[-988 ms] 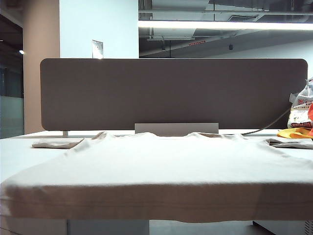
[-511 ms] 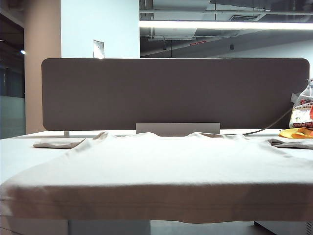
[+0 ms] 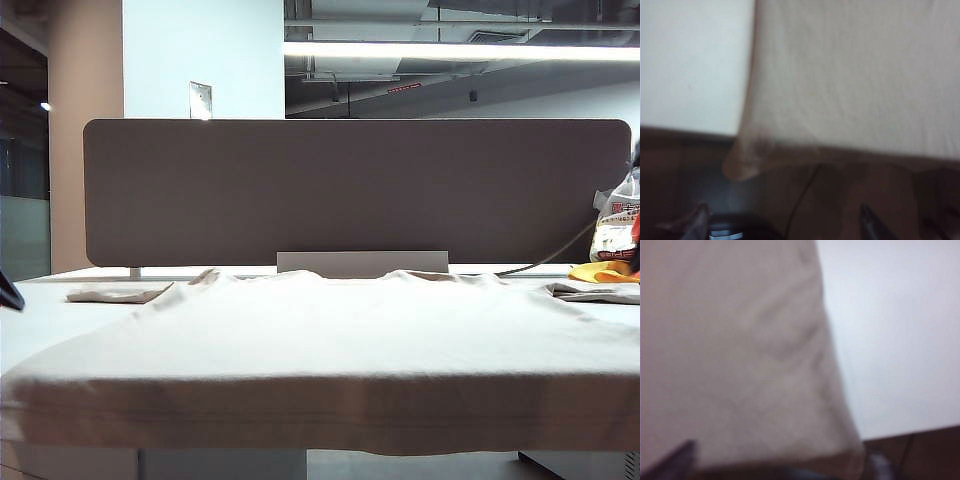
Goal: Fold the bottom side of the T-shirt horizontally towards the center, about one-third of the way, then fold the sleeve back towards the center, creating a straight line along the edge of the T-shirt, and finally fold the bottom of the T-shirt up towards the top, creating a neat rectangle.
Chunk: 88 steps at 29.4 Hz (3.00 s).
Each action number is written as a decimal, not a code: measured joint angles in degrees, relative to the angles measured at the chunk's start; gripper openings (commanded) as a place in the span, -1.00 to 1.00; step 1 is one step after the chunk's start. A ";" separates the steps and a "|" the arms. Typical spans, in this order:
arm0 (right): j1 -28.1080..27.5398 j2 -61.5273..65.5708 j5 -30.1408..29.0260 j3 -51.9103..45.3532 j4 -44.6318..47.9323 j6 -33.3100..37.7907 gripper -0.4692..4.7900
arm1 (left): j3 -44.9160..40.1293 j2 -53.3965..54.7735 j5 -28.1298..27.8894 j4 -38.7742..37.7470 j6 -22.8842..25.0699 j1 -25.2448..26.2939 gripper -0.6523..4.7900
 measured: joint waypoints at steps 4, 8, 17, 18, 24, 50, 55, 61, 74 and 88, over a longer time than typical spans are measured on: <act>-2.36 6.27 -4.92 0.00 -0.46 0.22 0.98 | 0.00 4.24 1.18 1.18 -0.28 0.00 0.65; -5.49 8.74 -5.44 -0.02 -0.59 0.24 0.98 | 0.00 5.97 1.33 1.51 -0.31 0.00 0.65; -9.81 9.16 -6.10 -0.59 -0.39 0.26 0.97 | 0.00 11.89 0.26 7.28 -0.11 0.02 0.64; -9.84 9.35 -6.21 -0.72 -0.37 0.26 0.97 | 0.04 12.94 0.26 8.24 -0.09 0.02 0.64; -9.79 10.97 -7.54 -0.96 -0.55 0.24 0.81 | 0.22 21.53 0.28 14.64 -0.04 0.02 0.64; -9.75 22.45 -13.92 -0.94 5.51 0.26 -0.07 | 6.88 37.64 3.10 19.58 3.15 -0.04 0.09; -9.75 26.60 -14.01 -0.96 7.17 0.26 -0.51 | 6.88 37.64 3.17 19.63 3.15 -0.04 -0.14; -9.68 28.02 -16.57 -0.96 8.52 0.24 -0.83 | 6.91 37.64 4.37 20.22 3.15 -0.07 -0.48; -9.68 28.02 -20.02 -0.96 9.49 -0.46 -0.83 | 6.95 37.64 5.01 20.09 4.48 -0.02 -0.66; -9.68 12.35 -24.57 -0.83 6.45 -0.37 -0.83 | 7.26 37.62 12.96 19.82 5.14 0.04 -0.78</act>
